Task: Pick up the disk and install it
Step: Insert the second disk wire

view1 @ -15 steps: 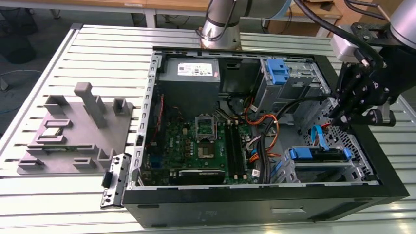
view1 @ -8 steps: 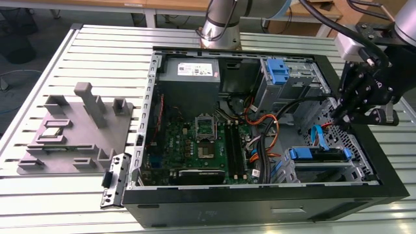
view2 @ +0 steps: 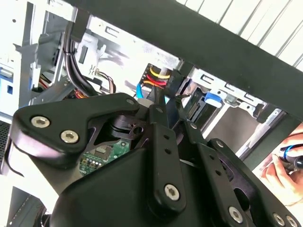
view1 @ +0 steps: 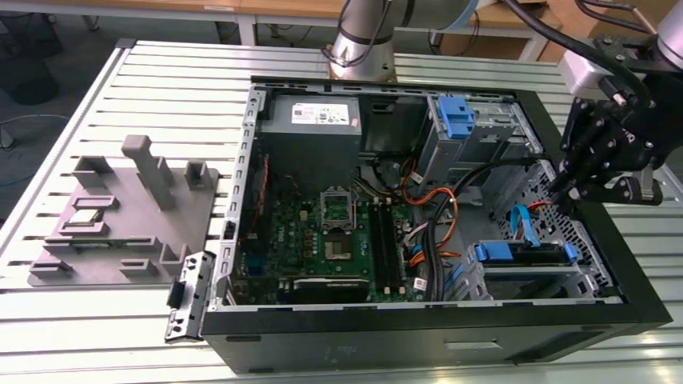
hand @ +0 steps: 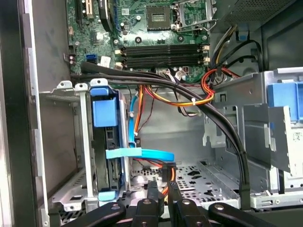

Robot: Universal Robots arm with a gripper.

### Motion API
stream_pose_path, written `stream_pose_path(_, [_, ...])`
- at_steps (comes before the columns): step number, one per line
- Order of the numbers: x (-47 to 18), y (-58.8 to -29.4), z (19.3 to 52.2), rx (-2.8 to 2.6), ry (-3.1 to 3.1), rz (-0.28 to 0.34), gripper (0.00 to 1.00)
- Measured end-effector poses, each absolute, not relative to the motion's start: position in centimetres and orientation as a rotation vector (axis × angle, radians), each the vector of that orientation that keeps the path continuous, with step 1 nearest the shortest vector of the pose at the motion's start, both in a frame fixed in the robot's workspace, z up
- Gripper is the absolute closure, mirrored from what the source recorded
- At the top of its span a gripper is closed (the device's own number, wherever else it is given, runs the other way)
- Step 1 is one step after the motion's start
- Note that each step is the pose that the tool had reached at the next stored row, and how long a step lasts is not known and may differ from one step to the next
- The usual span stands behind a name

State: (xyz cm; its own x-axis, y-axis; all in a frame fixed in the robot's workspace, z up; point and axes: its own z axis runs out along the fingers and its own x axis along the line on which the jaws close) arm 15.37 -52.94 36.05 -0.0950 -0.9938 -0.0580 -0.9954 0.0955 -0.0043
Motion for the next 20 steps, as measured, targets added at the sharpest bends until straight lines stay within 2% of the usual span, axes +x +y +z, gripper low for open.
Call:
stream_pose_path(9, [17.0, -52.4, 36.0, -2.086, 2.295, 0.055, 0.76])
stream_pose_path(20, [17.3, -52.4, 35.3, -2.101, 2.312, 0.024, 0.76])
